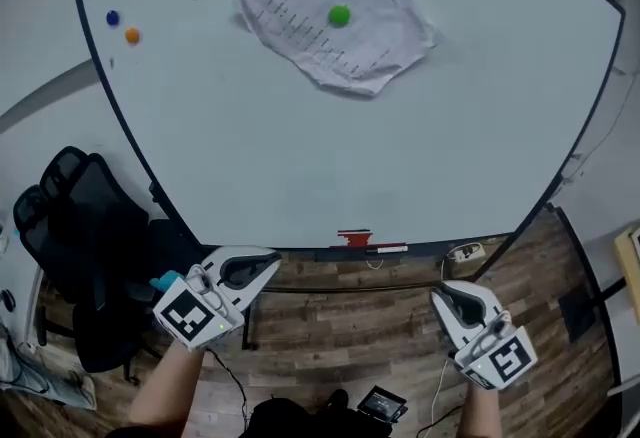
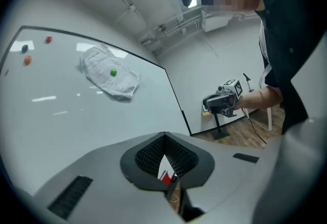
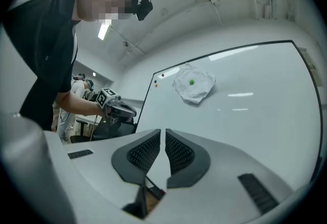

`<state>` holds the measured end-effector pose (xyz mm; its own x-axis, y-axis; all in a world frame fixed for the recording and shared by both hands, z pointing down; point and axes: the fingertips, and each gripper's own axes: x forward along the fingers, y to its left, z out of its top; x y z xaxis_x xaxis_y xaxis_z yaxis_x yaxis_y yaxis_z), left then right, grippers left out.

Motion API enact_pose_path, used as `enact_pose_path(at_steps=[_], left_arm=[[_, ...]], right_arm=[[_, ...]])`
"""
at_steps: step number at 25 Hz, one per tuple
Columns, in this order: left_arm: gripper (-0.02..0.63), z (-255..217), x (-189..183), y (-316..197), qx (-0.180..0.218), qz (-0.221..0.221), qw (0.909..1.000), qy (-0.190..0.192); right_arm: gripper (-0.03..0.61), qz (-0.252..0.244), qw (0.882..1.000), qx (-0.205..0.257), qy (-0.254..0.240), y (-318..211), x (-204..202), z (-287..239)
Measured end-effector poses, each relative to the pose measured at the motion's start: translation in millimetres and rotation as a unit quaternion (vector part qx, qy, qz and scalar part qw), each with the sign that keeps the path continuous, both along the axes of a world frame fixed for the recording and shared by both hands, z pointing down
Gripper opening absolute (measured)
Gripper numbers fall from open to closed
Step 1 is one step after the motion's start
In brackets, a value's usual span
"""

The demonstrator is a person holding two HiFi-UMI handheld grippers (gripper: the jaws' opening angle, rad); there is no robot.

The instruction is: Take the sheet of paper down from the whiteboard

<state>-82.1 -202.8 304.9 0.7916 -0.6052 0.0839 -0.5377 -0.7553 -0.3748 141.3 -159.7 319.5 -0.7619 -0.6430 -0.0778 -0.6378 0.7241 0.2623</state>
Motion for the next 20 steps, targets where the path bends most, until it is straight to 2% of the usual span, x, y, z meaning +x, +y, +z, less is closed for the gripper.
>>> enact_pose_path(at_steps=[3, 6, 9, 11, 12, 13, 14, 20], left_arm=[[0.008, -42.4, 21.2, -27.8, 0.060, -0.010, 0.9972, -0.042], [0.008, -91.6, 32.2, -59.1, 0.117, -0.029, 0.9912, -0.055], [0.008, -137.5, 36.7, -92.7, 0.159, -0.053, 0.9832, -0.072], [0.015, -167.7, 41.6, -112.3, 0.191, -0.065, 0.9757, -0.087], [0.015, -181.9, 45.3, -120.1, 0.207, -0.067, 0.9715, -0.093], [0.015, -194.3, 49.6, -127.1, 0.221, -0.068, 0.9677, -0.099], [0.015, -204.8, 54.3, -133.8, 0.233, -0.069, 0.9643, -0.106], [0.070, -251.0, 81.5, -166.1, 0.290, -0.090, 0.9404, -0.153]], right_arm=[[0.023, -0.017, 0.998, 0.052, 0.009, -27.8, 4.9, -51.1], [0.023, -0.030, 0.995, 0.094, 0.014, -53.8, 3.5, -101.1], [0.023, -0.036, 0.992, 0.122, -0.002, -81.0, 1.5, -150.7], [0.026, -0.020, 0.989, 0.145, 0.017, -103.5, -2.1, -179.7], [0.055, -0.008, 0.988, 0.153, 0.031, -116.3, -4.2, -192.5], [0.117, 0.004, 0.987, 0.158, 0.044, -129.7, -6.2, -204.0], [0.140, 0.016, 0.985, 0.160, 0.054, -142.7, -8.0, -214.1], [0.140, 0.080, 0.981, 0.161, 0.068, -203.4, -4.0, -254.2]])
